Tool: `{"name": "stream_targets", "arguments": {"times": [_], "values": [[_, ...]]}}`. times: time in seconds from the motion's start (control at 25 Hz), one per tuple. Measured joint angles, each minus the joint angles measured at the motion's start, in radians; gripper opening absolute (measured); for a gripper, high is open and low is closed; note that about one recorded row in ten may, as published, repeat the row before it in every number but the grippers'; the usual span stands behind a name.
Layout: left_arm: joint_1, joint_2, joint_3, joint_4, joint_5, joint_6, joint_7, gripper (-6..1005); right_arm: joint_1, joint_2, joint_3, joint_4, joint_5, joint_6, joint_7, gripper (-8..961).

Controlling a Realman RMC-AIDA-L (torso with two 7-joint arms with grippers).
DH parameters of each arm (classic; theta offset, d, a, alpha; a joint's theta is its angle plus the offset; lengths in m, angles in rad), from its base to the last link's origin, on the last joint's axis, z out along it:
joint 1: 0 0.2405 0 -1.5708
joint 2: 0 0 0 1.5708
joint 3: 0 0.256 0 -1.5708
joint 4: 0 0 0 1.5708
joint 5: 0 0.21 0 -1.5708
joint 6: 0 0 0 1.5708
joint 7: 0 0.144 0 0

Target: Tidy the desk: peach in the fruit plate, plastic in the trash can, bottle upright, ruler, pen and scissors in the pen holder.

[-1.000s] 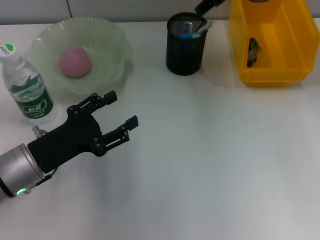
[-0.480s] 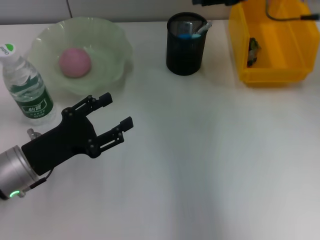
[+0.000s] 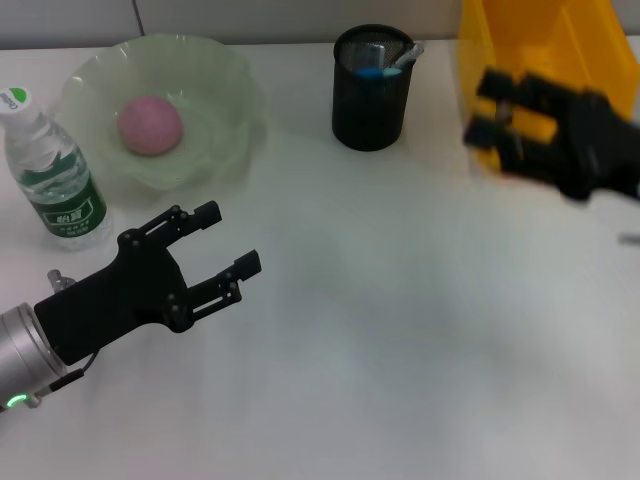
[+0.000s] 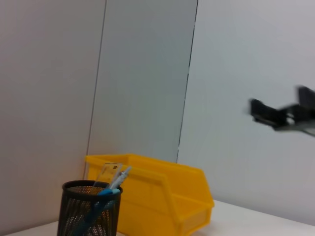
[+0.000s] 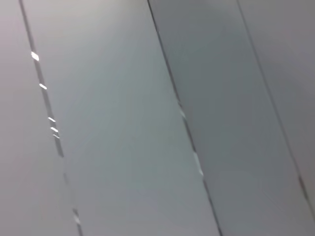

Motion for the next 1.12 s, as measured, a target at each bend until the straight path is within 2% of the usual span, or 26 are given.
{"name": "stream_targets", "arguments": {"times": [0.04,0.2,0.4,0.64,1.12], "values": [[0.000,0.000,0.000,0.000,0.000,0.000,0.000,773,0.000,0.000,0.000,0.000,0.000,0.000,0.000,693],[0.000,0.001,0.004,0.001,0.003,0.017,-0.011,773,-0.023,-0.017,-0.005,0.176,-0.054,-0.053,-0.222,693],[-0.001,0.004,0.023,0.001,0.003,0.033,-0.021,773,-0.054,-0.007,0.001,0.200,-0.153,-0.038,-0.317,693],[-0.001,0.007,0.081,0.020,0.021,0.037,-0.027,773,-0.067,-0.004,-0.006,0.228,-0.179,-0.009,-0.374,693],[-0.006,0.010,0.076,0.025,0.078,0.027,-0.028,773,-0.068,0.001,-0.002,0.241,-0.228,0.029,-0.423,693]]}}
